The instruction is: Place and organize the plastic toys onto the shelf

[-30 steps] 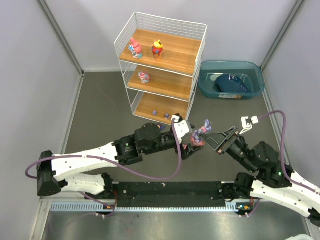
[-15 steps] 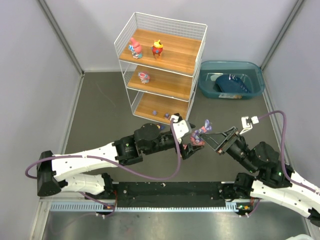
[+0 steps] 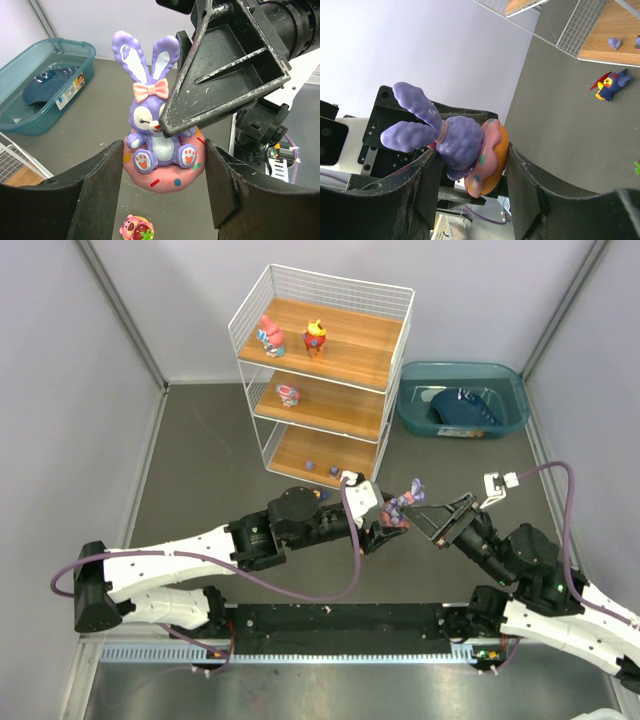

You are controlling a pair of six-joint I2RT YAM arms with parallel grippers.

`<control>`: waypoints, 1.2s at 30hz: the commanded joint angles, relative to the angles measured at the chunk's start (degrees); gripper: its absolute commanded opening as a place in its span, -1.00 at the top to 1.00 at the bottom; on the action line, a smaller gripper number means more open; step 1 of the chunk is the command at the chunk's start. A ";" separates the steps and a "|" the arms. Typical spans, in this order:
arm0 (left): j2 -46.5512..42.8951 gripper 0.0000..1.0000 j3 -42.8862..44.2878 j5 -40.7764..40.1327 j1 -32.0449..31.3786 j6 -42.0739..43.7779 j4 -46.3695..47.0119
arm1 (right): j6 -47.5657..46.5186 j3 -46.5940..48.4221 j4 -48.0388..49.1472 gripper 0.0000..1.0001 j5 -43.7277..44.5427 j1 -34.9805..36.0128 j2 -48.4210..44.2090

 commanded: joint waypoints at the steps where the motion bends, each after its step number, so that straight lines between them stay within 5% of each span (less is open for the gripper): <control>1: -1.19 0.26 0.11 0.11 -0.06 -0.26 3.34 | 0.08 0.98 2.95 0.95 0.11 -0.45 -1.08; 5: -1.46 0.98 0.02 -0.33 -0.06 -0.61 3.78 | 0.17 0.81 2.95 0.70 0.11 -0.36 -1.17; 9: -1.72 1.00 -0.24 -0.33 -0.14 -0.87 3.78 | 0.08 0.72 2.95 0.34 0.20 -0.45 -1.26; 12: -1.98 1.00 -0.59 -0.85 -0.15 -1.22 3.78 | -0.70 0.72 2.95 -0.13 0.20 -0.45 -1.43; 13: -2.16 1.00 -0.85 -1.03 -0.06 -1.31 3.78 | -1.06 0.90 2.78 -0.46 0.29 -0.45 -1.35; 17: -2.69 1.00 -1.38 -2.08 0.03 -2.36 3.69 | -4.39 2.39 1.47 -0.98 0.64 -0.45 -1.43; 29: -4.97 1.00 -1.47 -8.15 1.08 -5.18 1.23 | -14.15 9.07 -11.10 -0.98 8.63 -0.36 -8.28; 36: -4.46 1.00 8.51 -8.32 10.03 -10.81 -6.73 | -15.03 9.07 -17.26 -0.98 13.38 -0.36 -12.42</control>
